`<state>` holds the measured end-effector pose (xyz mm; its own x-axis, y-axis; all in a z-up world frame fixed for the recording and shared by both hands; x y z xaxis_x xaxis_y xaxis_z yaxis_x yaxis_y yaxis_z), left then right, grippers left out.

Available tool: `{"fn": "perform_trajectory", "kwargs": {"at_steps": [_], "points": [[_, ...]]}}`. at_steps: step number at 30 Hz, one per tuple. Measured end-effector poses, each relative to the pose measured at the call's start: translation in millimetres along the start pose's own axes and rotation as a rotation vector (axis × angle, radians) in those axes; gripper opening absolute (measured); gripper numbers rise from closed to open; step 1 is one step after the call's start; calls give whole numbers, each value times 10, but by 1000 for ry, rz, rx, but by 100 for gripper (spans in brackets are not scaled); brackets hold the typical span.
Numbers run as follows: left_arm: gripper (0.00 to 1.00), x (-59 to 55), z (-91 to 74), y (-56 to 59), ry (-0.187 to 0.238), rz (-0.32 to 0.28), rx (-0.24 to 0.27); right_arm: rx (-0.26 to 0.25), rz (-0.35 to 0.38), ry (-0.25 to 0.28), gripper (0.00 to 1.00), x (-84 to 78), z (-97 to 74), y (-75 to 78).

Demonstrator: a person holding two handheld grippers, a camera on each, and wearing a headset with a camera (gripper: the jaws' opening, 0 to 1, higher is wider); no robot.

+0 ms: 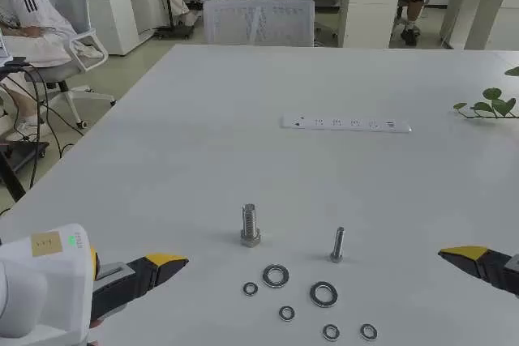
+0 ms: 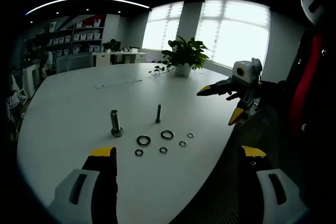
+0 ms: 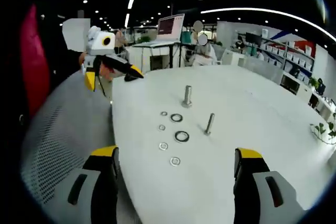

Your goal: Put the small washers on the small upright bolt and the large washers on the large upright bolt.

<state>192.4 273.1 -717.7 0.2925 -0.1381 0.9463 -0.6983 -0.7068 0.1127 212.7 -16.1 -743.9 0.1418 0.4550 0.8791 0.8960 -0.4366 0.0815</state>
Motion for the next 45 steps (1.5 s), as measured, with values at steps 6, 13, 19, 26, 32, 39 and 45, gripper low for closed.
{"fn": "perform_trajectory", "kwargs": {"at_steps": [6,13,19,26,32,39,45], "points": [[93,-18,10,-9,1,-13,6,-1,-7,-5,90,18,-11,-8],[93,-11,25,6,-1,-21,-2,2,-8,-11,89,21,0,-11],[93,3,83,49,1,-23,-16,6,-10,-15,88,21,7,-13],[92,-49,119,119,-9,-30,-32,10,-17,-28,87,8,2,3],[92,-77,92,128,-14,-38,-33,15,-17,-32,86,12,18,-6],[91,-108,80,137,-18,-43,-40,18,-23,-43,85,16,26,-17],[91,-129,70,139,-19,-48,-43,21,-31,-53,84,34,34,-7]]}}
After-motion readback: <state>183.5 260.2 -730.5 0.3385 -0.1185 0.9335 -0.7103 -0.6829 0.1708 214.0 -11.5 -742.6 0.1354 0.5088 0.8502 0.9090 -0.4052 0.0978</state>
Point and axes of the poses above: the centre of the closed fingertips' face, and the gripper's own axes: z roughly forward along the fingers, y roughly to its right, x roughly out of its top, the point moved 6 cm from there along -z, roughly backward along the fingers, and after that the axes turned 5 degrees about y, right-handed, at the moved point
